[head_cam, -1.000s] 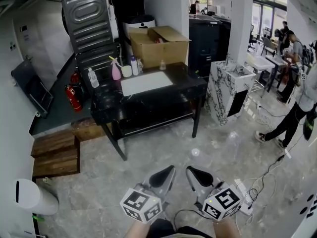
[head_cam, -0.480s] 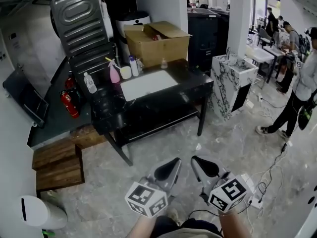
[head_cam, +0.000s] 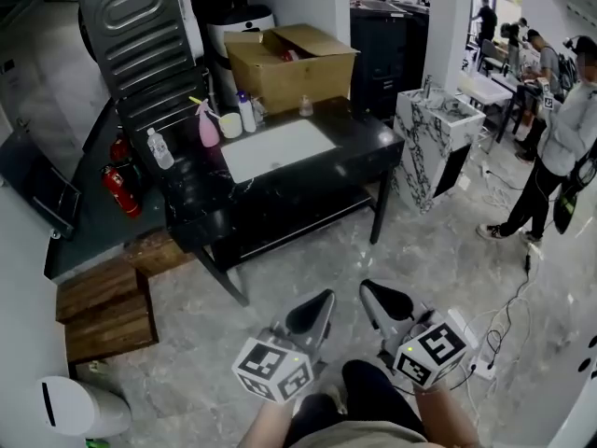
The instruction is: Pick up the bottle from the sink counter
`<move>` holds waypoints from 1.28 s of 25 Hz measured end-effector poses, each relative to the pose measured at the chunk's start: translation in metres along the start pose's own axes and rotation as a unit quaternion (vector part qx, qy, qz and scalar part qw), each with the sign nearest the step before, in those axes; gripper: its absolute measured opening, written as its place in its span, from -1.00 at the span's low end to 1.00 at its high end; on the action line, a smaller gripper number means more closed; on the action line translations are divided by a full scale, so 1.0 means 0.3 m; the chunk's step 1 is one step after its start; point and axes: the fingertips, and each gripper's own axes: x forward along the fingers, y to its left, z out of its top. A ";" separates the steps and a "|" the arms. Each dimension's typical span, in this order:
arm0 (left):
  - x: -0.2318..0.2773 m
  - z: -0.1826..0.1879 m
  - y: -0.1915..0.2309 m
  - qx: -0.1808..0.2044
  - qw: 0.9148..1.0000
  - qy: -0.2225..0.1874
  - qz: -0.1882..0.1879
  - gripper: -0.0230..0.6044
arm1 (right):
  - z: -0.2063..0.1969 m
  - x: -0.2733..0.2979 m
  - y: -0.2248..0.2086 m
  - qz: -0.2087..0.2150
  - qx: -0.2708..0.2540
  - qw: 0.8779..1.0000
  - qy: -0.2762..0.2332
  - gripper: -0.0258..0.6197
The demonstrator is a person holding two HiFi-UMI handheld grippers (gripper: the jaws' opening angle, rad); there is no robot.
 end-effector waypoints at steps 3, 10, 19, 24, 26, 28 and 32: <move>0.014 0.012 0.052 -0.008 1.000 0.004 0.001 -0.93 | -0.016 0.049 -0.035 -0.007 0.001 1.000 0.014 -0.91; 0.098 -0.007 0.121 -0.021 1.000 0.008 0.001 -0.92 | -0.032 0.140 -0.131 -0.010 0.000 1.000 0.020 -0.91; 0.361 0.026 0.304 -0.008 1.000 0.007 0.029 -0.92 | -0.020 0.343 -0.354 0.015 0.002 1.000 0.014 -0.91; 0.543 0.081 0.410 -0.005 0.999 0.003 0.036 -0.93 | 0.006 0.479 -0.504 0.035 0.000 0.999 0.014 -0.91; 0.616 0.102 0.443 -0.004 0.999 -0.002 0.039 -0.93 | 0.020 0.521 -0.579 0.038 0.002 0.999 0.012 -0.91; 0.688 0.119 0.471 -0.001 0.999 -0.007 0.043 -0.93 | 0.036 0.556 -0.649 0.041 0.000 0.999 0.008 -0.91; 0.828 0.143 0.512 0.008 0.999 -0.012 0.045 -0.92 | 0.064 0.612 -0.759 0.054 -0.006 0.999 0.002 -0.91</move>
